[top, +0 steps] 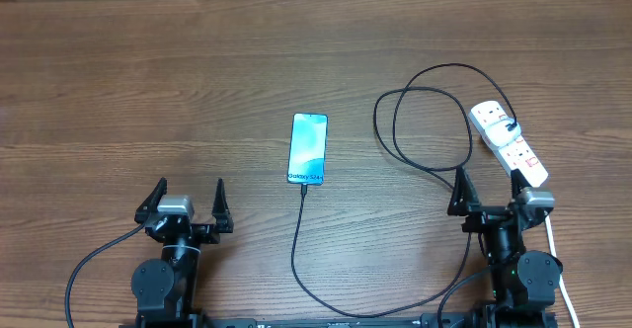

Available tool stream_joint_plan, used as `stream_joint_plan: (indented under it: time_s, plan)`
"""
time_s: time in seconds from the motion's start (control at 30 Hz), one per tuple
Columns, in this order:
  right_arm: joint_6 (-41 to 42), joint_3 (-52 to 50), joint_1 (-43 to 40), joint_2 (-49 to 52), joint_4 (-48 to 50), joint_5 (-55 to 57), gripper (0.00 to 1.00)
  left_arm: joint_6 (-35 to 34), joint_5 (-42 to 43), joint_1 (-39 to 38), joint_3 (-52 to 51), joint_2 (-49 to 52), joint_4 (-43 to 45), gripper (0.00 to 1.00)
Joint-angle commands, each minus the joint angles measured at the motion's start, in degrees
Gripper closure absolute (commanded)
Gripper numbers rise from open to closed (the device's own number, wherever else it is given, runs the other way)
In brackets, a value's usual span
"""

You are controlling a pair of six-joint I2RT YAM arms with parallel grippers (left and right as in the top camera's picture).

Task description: Plug charger to phone and switch on socket

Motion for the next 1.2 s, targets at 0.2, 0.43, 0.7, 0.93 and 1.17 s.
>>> stream_joint_plan:
  time_s: [0.2, 0.43, 0.7, 0.93, 1.17]
  plan:
    - [-8.26, -0.61, 0.37, -0.68, 0.74, -2.91, 0.0, 1.11, -0.44, -0.17, -0.2, -0.55, -0.2, 0.01]
    - [-8.28, -0.61, 0.37, -0.68, 0.83, -2.89, 0.0, 1.11, -0.42, -0.17, -0.2, -0.55, -0.2, 0.0]
    - [-8.28, -0.61, 0.37, -0.68, 0.83, -2.89, 0.0, 1.11, -0.44, -0.17, -0.2, -0.55, -0.2, 0.0]
    - [-8.28, -0.61, 0.37, -0.68, 0.83, -2.89, 0.0, 1.11, -0.44, -0.17, -0.2, -0.55, -0.2, 0.0]
    - [-8.28, -0.61, 0.37, -0.68, 0.83, -2.89, 0.0, 1.11, -0.42, -0.17, -0.2, -0.55, -0.2, 0.01]
